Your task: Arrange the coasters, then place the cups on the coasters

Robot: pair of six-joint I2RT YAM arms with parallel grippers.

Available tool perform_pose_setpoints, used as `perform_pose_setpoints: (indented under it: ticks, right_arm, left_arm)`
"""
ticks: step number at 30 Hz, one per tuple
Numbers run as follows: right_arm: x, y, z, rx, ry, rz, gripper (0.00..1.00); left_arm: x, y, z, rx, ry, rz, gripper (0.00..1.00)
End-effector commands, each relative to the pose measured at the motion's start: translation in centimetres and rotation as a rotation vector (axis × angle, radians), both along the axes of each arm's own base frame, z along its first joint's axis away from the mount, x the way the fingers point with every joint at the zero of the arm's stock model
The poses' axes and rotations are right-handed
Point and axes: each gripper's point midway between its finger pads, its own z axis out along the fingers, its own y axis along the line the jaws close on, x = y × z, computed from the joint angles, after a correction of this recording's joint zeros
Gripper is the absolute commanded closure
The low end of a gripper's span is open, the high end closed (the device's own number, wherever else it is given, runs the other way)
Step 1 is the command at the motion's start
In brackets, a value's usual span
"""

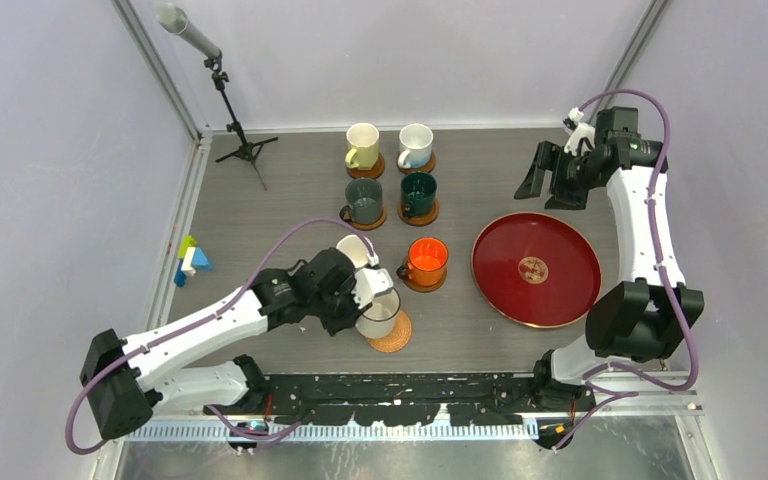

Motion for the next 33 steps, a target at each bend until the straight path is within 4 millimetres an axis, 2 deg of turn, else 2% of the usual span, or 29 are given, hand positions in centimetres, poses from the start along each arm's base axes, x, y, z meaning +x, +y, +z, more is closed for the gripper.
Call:
perform_pose_setpoints:
  ticks: [1,9,18,25,33]
  right_arm:
    - [0.7,-0.6,-0.6,-0.036,-0.006,-0.03,0.2]
    - [0.6,-1.1,-1.2,-0.068,0.003,-0.04,0.2]
    - [0.4,-1.2,-0.9,-0.074,-0.003,-0.043,0.2]
    - [0.3,-1.0,-0.6,-0.067,-0.007,-0.037,0.2]
    - [0.2,-1.0,-0.4,-0.064,-0.007,-0.035,0.2]
  left_arm:
    - [1.9,-2.9,3.5,-0.21,-0.115,0.042,1.0]
    - [1.4,-3.9,2.3,-0.237,-0.058,0.035,1.0]
    - [0.5,-5.1,0.4,-0.237,0.017,-0.004,1.0]
    - [0.9,-4.3,-1.4,-0.18,0.001,0.012,0.97]
    - [1.4,-5.0,-2.2,-0.142,0.013,0.016,0.99]
